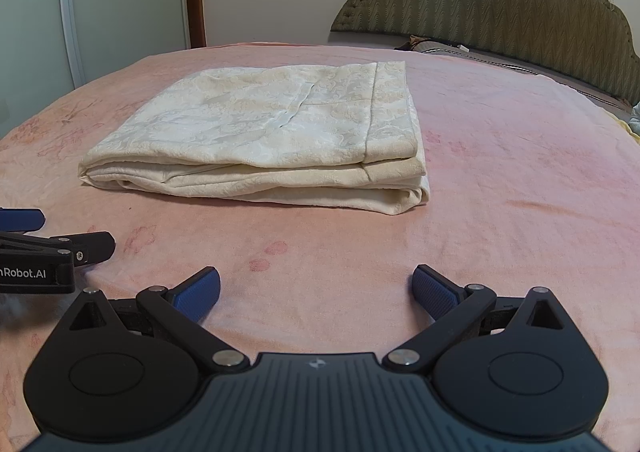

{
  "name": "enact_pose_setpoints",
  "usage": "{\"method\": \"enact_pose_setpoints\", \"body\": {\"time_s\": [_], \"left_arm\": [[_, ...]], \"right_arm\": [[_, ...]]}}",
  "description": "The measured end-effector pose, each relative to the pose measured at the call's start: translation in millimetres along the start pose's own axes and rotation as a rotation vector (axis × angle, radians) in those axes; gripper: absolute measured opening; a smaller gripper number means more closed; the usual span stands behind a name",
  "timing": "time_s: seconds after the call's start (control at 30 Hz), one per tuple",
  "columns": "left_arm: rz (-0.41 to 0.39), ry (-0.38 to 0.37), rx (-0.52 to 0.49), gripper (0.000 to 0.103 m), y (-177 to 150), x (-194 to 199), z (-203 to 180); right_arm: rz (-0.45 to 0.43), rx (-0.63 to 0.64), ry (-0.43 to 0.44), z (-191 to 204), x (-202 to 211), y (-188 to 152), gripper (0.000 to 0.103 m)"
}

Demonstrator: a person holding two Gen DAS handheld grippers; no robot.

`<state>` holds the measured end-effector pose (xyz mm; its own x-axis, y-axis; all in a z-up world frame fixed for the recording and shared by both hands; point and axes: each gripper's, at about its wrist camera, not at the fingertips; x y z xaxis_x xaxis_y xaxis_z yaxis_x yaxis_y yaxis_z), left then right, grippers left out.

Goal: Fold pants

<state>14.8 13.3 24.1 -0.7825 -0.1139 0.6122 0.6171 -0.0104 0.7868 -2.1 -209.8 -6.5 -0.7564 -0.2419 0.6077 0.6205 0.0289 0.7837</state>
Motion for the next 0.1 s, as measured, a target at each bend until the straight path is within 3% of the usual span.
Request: {"method": "enact_pose_setpoints", "body": {"time_s": [0.1], "left_arm": [[0.0, -0.003, 0.003, 0.103, -0.2, 1.3, -0.3]], "right_arm": [[0.0, 0.0, 0.0, 0.1, 0.0, 0.1, 0.103]]}}
Point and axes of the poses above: each gripper's, at about its wrist camera, not at the fingertips, and x roughly against the way its jaws point, z to its left, y to its top, and after that the axes turned 9 degrees about y, right-handed
